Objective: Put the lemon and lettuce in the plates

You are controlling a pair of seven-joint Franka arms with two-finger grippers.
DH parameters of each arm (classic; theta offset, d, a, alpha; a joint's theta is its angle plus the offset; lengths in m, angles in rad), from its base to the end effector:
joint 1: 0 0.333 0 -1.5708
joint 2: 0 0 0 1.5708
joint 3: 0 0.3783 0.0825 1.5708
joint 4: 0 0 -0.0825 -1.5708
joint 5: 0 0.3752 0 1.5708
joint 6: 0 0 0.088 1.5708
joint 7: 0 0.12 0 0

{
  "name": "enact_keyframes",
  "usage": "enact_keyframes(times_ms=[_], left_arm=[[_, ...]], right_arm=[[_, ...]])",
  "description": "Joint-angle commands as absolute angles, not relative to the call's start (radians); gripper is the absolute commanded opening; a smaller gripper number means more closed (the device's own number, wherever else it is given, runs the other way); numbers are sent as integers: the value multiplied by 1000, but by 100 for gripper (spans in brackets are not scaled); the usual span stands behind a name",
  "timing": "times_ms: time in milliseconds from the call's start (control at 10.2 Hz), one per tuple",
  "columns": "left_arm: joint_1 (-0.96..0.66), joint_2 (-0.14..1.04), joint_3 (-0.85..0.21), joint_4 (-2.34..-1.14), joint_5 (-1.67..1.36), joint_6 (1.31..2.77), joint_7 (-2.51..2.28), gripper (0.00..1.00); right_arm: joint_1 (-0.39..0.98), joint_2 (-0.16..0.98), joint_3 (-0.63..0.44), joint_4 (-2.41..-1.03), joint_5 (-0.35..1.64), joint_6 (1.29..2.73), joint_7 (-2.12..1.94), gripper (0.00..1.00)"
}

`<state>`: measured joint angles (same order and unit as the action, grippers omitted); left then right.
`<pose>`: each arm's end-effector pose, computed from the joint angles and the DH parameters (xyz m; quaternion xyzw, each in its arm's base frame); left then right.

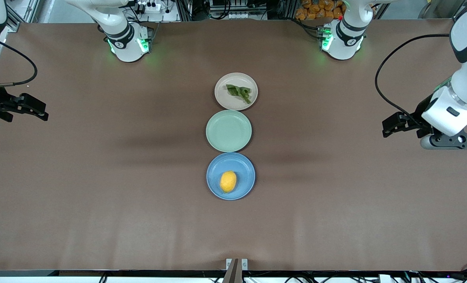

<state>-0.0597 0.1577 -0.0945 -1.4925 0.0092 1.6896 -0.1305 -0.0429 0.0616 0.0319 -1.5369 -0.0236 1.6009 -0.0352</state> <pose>0.6076 -0.0882 0.6301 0.9997 -0.0116 0.0194 0.0056 0.5712 -0.0097 0.6578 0.9999 0.0124 0.0010 0.0108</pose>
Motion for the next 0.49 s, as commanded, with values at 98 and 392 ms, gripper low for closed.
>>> enact_keyframes(times_ms=[98, 392], left_arm=[[-92, 118, -54, -1509, -9, 1657, -114, 100], [-84, 75, -58, -1508, 1, 1615, -117, 100]], right_arm=[[-83, 32, 54, -1565, -43, 1537, -11, 100], [-90, 31, 57, -1566, -43, 1537, -12, 100]])
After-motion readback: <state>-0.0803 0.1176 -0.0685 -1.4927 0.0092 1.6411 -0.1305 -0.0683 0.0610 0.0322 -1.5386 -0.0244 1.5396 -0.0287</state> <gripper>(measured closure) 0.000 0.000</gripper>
